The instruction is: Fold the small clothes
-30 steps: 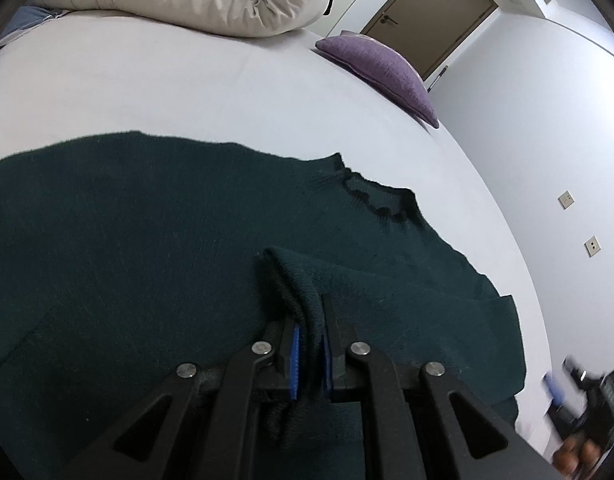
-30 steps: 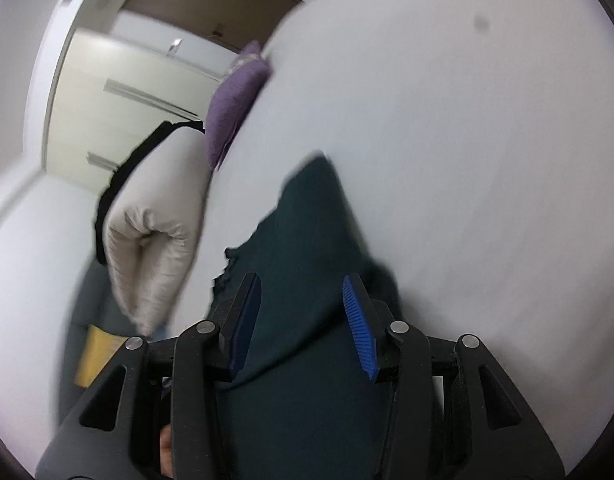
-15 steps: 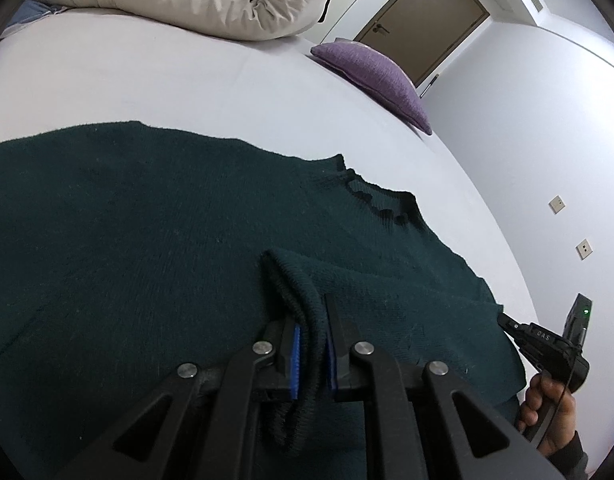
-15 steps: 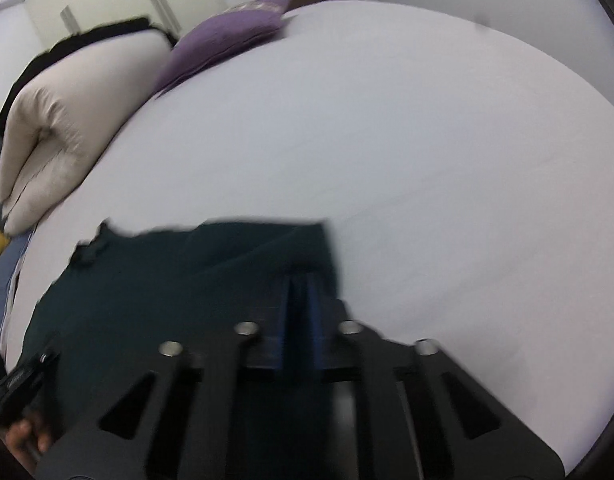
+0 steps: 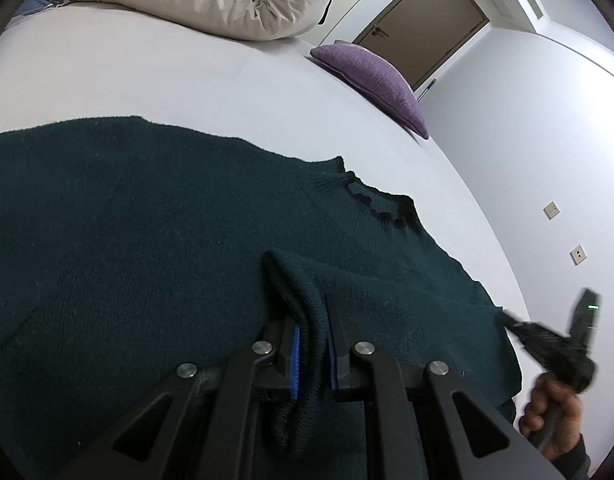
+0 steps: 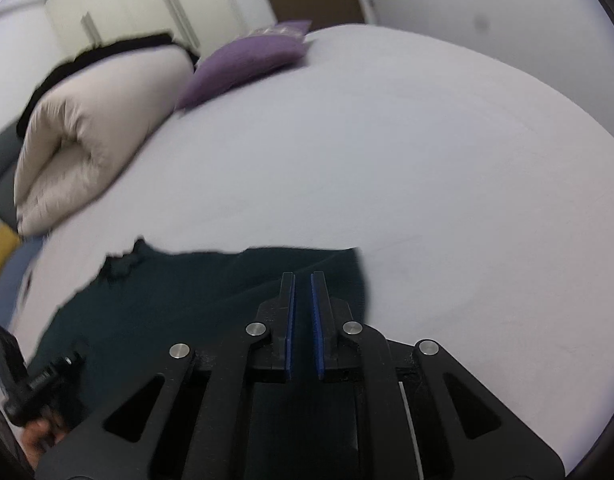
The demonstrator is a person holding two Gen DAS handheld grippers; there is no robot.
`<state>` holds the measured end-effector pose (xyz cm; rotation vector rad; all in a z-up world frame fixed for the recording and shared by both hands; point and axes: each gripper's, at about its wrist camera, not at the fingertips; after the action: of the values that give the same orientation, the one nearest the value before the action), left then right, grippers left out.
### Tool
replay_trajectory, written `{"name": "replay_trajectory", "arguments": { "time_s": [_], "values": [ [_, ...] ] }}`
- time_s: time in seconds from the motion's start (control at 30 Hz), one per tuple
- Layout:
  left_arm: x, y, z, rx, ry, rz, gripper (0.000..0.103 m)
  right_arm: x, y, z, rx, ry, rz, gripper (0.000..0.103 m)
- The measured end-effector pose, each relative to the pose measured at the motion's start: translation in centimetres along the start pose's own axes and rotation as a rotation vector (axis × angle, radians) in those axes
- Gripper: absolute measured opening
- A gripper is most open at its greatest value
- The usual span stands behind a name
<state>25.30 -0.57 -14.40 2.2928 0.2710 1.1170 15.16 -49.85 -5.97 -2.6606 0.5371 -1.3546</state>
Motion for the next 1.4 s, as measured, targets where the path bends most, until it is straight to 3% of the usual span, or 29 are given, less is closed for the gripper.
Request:
{"name": "replay_trajectory", "arguments": {
  "time_s": [0.03,0.17,0.2,0.27,0.4,0.5,0.53,0.6,0.67,0.73,0.77,0.9,1.03,1.13,1.23,1.4],
  "values": [
    [0.0,-0.1,0.0,-0.004,0.002,-0.002,0.014,-0.5,0.6,1.5,-0.023,-0.045,0.006,0.01],
    [0.0,-0.5,-0.1,-0.023,0.005,-0.021,0.014,-0.1,3.1,2.3,0.044,-0.004,0.138,0.004],
    [0.0,-0.5,-0.1,-0.024,0.006,-0.021,0.014,0.1,3.1,1.7,0.025,0.002,0.143,0.004],
    [0.0,-0.5,-0.2,-0.023,0.009,-0.019,0.014,0.3,2.3,-0.4,-0.011,0.026,0.109,0.01],
    [0.1,-0.6,-0.2,-0.023,0.009,-0.021,0.014,-1.8,0.5,-5.4,0.127,0.039,0.144,0.014],
    [0.2,-0.8,-0.2,-0.026,0.004,-0.032,0.014,-5.1,-0.8,-5.8,0.126,-0.012,0.084,0.027],
    [0.4,-0.9,-0.1,-0.031,-0.004,-0.044,0.014,-6.5,-0.4,-5.2,0.119,-0.042,0.081,0.03],
    [1.0,-0.9,-0.3,-0.029,-0.027,-0.049,0.017,-7.0,0.4,-5.6,0.172,-0.008,0.137,0.029],
    [2.0,-0.5,-1.8,0.012,0.001,-0.01,0.045,-6.6,0.9,-6.8,0.153,-0.005,0.186,0.029],
    [3.0,-0.7,-3.8,0.037,0.042,-0.008,0.093,-5.9,1.0,-9.1,0.11,0.045,0.182,0.032],
    [3.5,-0.9,-5.0,0.065,0.065,0.002,0.097,-5.8,0.8,-10.3,0.118,0.062,0.18,0.033],
    [4.9,-3.5,-11.7,0.105,0.151,0.004,0.097,-6.3,0.1,-15.2,0.162,0.12,0.151,0.041],
    [4.7,-10.9,-20.9,0.183,0.266,-0.184,0.092,-7.1,-3.2,-18.8,0.259,0.106,0.133,0.042],
    [2.9,-18.6,-27.6,0.245,0.352,-0.439,0.085,-8.8,-6.5,-19.7,0.347,0.058,0.15,0.042],
    [0.5,-24.9,-32.2,0.265,0.418,-0.689,0.071,-10.8,-10.2,-19.6,0.406,-0.005,0.14,0.042],
    [-0.6,-29.5,-34.8,0.317,0.509,-0.856,0.073,-13.6,-15.3,-19.3,0.459,-0.065,0.108,0.042]
  ]
}}
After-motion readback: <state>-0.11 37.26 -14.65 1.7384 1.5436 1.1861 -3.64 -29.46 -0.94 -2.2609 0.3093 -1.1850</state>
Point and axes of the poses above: each gripper's, at about its wrist camera, not at the fingertips, and z roughly the way its jaws point, y to its right, x to its top, and after that the axes turned 15 degrees about y, right-handed
